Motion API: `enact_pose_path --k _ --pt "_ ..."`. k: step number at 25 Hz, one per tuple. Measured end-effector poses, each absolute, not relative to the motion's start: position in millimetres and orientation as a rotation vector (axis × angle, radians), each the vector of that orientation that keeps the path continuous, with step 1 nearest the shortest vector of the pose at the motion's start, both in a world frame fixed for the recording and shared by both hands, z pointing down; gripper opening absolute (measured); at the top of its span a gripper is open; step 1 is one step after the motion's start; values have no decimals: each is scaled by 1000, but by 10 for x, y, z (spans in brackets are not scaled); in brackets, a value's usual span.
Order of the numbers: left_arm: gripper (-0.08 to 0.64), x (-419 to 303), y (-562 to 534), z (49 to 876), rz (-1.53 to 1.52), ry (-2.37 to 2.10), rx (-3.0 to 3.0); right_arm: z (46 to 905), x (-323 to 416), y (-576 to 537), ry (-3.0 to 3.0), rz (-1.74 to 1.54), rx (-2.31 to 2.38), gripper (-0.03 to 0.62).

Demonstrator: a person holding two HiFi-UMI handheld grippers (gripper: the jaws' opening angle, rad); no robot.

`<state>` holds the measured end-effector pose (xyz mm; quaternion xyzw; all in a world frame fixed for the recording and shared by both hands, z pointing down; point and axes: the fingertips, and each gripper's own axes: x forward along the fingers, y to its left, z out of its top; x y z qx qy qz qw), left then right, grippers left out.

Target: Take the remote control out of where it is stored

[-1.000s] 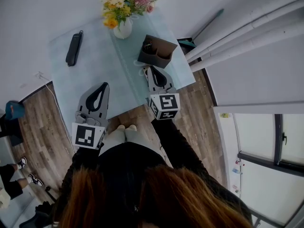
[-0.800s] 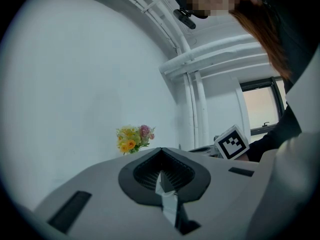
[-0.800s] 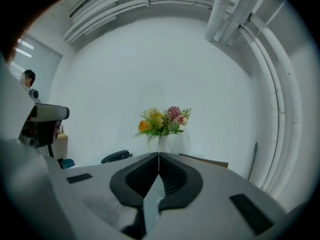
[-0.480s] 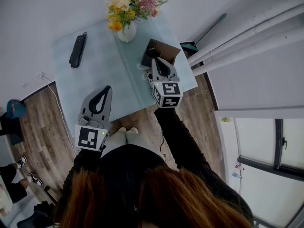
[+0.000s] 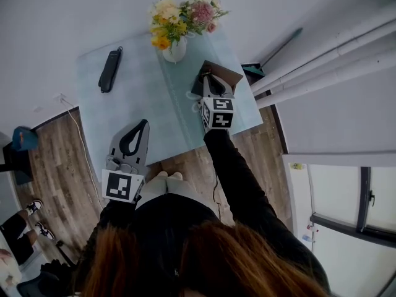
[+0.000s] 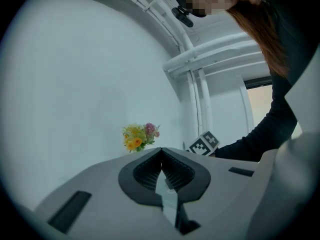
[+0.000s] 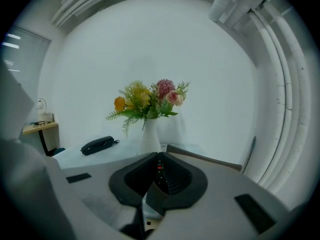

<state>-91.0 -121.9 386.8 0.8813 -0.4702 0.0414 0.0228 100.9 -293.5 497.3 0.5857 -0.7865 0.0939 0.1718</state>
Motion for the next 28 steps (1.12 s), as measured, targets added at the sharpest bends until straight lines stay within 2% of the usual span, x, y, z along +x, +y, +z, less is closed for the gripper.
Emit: enact_pose_path --k 3,12,28 --pt "5 -947 -1230 3871 128 -1471 2726 5127 1035 -3058 -2197 309 1654 94" --pt "5 -1057 -1204 3852 125 -1508 2708 5454 1054 -3192 -2122 386 1662 209" --pt "5 -1259 -1126 3875 152 -1595 2639 5577 1088 -3370 -2070 291 1631 216"
